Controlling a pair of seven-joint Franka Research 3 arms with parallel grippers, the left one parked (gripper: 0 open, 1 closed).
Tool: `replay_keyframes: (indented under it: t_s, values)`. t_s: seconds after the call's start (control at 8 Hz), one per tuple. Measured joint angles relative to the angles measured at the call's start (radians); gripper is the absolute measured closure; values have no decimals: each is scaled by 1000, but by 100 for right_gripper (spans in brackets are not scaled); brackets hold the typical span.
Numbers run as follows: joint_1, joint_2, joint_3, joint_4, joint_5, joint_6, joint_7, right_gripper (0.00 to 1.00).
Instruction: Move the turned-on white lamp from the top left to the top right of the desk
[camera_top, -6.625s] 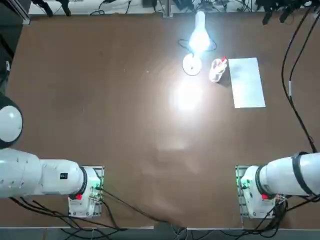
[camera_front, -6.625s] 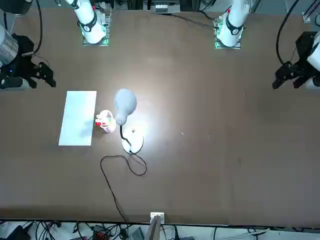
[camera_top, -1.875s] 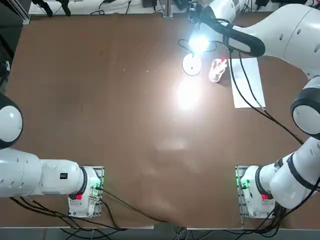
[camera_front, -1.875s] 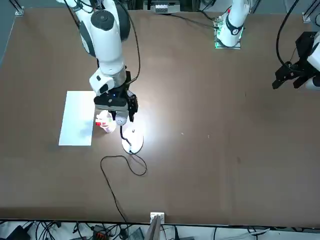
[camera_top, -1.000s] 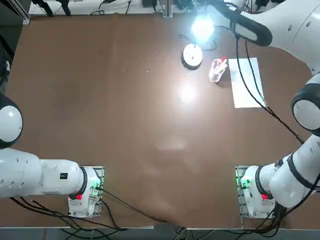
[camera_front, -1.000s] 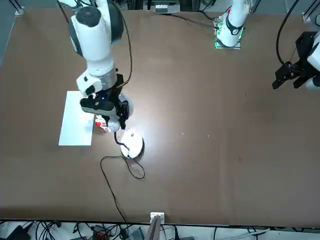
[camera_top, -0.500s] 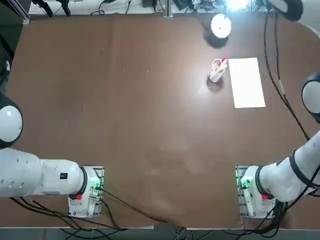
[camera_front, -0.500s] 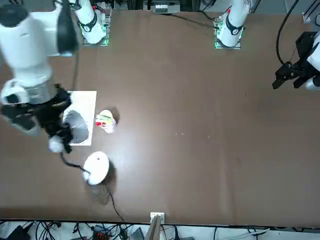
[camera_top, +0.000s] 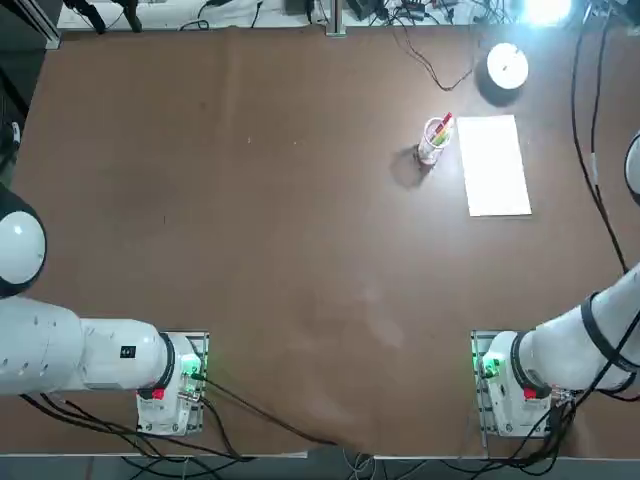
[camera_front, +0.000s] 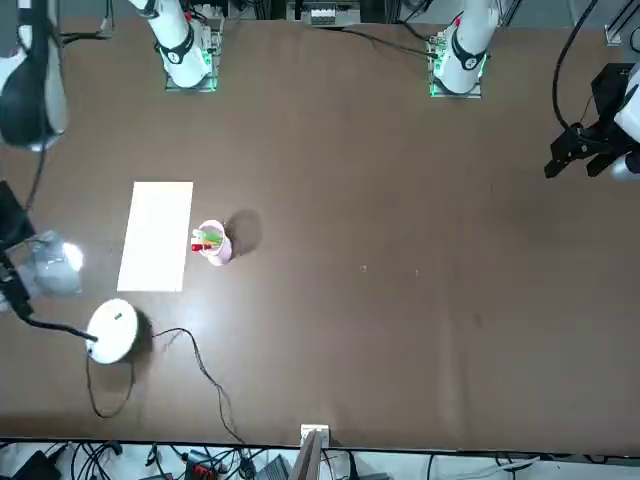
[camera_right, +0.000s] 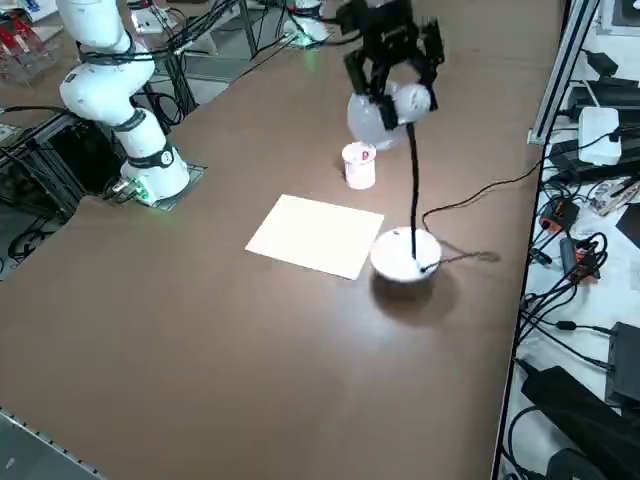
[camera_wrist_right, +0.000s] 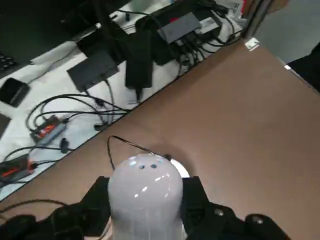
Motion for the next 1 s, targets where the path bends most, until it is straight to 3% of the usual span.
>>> replay_keyframes:
  t_s: [0.25,1.0]
  values:
    - [-107,30,-1,-18,-3,1,-75,27]
    - [-127,43,10,-41,-6,3,-79,27]
